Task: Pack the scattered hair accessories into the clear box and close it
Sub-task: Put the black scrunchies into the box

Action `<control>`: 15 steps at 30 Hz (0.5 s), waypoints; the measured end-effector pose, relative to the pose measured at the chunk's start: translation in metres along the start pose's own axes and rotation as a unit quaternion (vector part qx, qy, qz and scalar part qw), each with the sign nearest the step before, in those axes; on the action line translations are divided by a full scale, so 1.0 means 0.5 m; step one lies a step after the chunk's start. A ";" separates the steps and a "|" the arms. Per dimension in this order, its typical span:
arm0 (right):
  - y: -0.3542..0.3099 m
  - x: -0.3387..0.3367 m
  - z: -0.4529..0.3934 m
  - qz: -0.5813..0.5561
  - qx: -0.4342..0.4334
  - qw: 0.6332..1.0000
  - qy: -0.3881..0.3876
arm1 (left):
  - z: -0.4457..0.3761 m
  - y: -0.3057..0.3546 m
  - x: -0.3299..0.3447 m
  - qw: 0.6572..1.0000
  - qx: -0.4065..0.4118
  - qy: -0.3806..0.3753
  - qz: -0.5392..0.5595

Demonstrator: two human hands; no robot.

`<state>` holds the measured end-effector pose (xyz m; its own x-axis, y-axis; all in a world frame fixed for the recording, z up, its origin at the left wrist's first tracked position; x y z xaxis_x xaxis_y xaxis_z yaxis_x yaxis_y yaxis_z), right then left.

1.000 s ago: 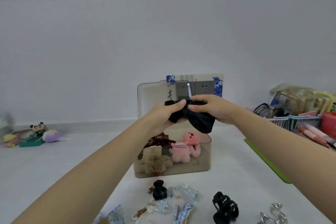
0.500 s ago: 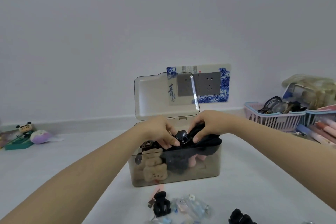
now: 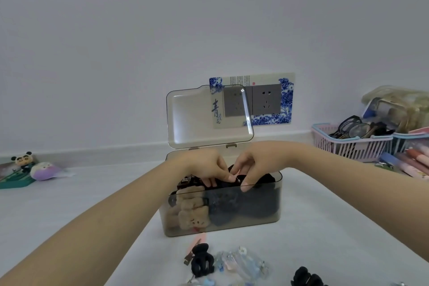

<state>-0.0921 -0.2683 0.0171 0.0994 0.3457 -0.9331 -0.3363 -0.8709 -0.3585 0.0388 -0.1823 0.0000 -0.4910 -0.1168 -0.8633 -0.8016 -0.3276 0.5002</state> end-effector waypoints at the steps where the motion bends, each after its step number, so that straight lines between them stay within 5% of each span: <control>1: 0.003 0.004 0.001 -0.006 0.006 1.000 0.007 | -0.004 -0.001 0.003 1.000 0.001 0.016 -0.006; 5: 0.010 0.011 0.008 -0.035 0.002 0.999 0.032 | 0.000 0.003 0.003 0.999 -0.020 0.040 -0.030; 11: 0.022 0.010 0.001 -0.031 -0.015 0.999 0.037 | 0.016 0.027 0.004 0.980 -0.087 -0.023 -0.176; 15: 0.022 0.030 -0.019 0.039 0.002 0.999 0.014 | 0.027 0.042 0.022 0.984 -0.124 -0.056 -0.119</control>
<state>-0.0854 -0.2760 -0.0009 0.0989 0.2677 -0.9584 -0.3473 -0.8933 -0.2853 0.0121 -0.1779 0.0019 -0.3462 0.0906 -0.9338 -0.7966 -0.5540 0.2416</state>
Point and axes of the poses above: each hand's wrist, its own z-axis away from the middle knuckle, its own x-axis out of the palm, y = z × x, the point moved 2 cm from there along -z, towards the middle knuckle, and after that the axes turned 11 degrees about y, right-handed, at the moved point
